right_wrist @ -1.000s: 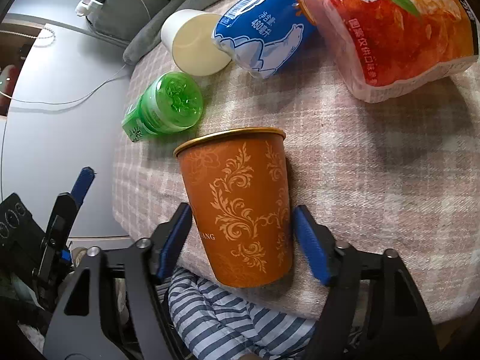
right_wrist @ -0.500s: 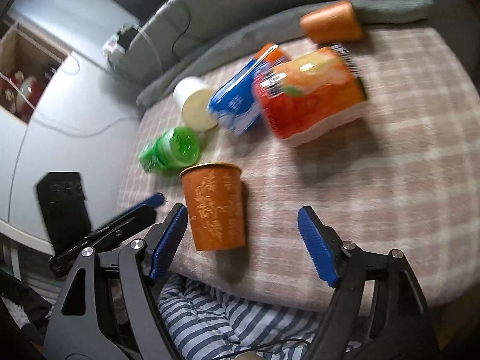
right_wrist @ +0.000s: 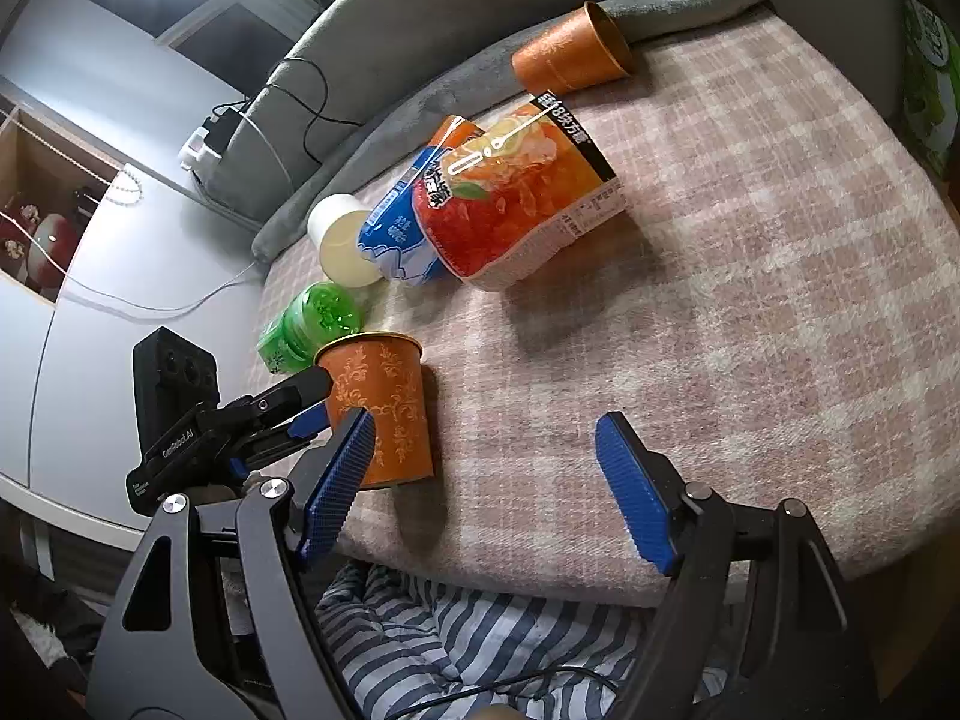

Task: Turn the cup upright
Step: 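Close the left gripper on the orange cup while the right gripper opens and withdraws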

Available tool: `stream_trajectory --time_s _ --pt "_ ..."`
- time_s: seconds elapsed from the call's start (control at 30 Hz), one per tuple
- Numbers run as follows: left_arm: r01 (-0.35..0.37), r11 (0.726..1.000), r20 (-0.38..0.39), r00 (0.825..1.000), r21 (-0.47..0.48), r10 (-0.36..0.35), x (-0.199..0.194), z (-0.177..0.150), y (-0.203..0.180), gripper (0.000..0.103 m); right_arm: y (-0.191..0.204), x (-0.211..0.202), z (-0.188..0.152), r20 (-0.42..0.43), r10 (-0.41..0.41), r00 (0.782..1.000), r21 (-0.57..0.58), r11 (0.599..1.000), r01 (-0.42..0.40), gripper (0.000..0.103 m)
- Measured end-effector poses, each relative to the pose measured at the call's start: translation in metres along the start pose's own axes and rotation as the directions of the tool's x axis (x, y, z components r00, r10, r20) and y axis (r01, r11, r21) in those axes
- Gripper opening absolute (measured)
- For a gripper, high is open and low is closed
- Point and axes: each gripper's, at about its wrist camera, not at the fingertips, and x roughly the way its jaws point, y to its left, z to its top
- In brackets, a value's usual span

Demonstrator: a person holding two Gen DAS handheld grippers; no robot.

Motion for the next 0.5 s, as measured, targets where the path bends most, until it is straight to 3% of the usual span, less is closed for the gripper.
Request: stream_trajectory --time_s 0.27,0.5 --pt "-0.007 1.000 -0.010 1.000 0.003 0.007 0.0067 0.0019 0.0007 0.080 -0.0006 0.0001 -0.0005 0.007 -0.013 1.000 0.004 1.000 0.013 0.079" --pt "-0.018 1.000 -0.012 1.000 0.002 0.018 0.0096 0.0035 0.0025 0.072 -0.0027 0.0004 -0.0017 0.007 -0.016 1.000 0.016 1.000 0.016 0.079"
